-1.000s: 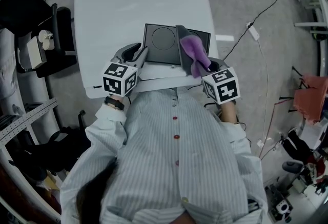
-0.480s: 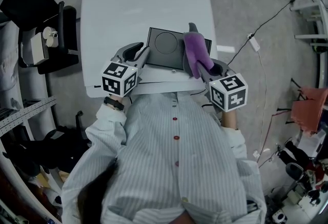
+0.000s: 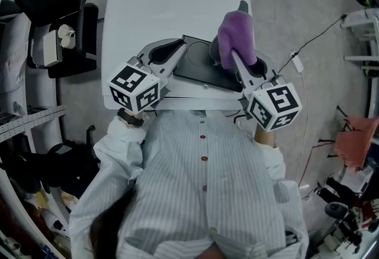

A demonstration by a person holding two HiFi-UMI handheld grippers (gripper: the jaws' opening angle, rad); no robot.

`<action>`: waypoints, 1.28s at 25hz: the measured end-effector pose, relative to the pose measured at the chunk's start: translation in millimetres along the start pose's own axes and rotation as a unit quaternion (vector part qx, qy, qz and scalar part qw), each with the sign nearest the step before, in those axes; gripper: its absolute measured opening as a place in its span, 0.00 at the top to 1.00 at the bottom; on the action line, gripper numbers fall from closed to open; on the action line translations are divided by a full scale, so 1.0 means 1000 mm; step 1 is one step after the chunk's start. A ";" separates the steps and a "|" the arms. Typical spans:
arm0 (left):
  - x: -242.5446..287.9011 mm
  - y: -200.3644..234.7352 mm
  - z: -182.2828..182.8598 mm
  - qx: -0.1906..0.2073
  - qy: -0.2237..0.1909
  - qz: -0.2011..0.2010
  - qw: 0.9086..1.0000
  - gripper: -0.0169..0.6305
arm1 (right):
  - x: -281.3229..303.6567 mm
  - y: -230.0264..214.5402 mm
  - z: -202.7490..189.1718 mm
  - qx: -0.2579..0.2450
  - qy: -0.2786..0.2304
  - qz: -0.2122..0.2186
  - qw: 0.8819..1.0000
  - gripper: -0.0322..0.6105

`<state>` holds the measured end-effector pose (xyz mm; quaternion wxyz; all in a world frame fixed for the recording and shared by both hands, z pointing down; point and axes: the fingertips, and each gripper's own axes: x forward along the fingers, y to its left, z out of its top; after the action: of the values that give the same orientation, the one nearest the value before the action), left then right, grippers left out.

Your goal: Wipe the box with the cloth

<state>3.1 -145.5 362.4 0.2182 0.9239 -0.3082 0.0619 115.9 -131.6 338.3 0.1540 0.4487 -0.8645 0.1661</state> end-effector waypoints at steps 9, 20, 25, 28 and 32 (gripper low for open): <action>-0.013 -0.034 0.052 0.062 -0.035 -0.043 0.997 0.94 | 0.001 0.021 0.045 -0.031 -0.050 0.026 0.998 0.88; -0.015 -0.038 0.052 0.085 -0.018 -0.061 0.994 0.94 | -0.009 0.031 0.056 -0.035 -0.074 0.031 0.996 0.88; -0.016 -0.039 0.057 0.096 -0.020 -0.063 0.993 0.94 | -0.011 0.035 0.058 -0.037 -0.076 0.028 0.996 0.88; -0.013 -0.043 0.056 0.100 -0.019 -0.066 0.993 0.94 | -0.012 0.034 0.055 -0.037 -0.076 0.026 0.996 0.88; -0.013 -0.050 0.054 0.106 -0.018 -0.070 0.992 0.94 | -0.014 0.037 0.051 -0.039 -0.075 0.029 0.996 0.88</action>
<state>21.8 -126.4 292.8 0.1176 0.9620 -0.2384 0.0619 86.8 -123.1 281.4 0.1010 0.4285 -0.8920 0.1023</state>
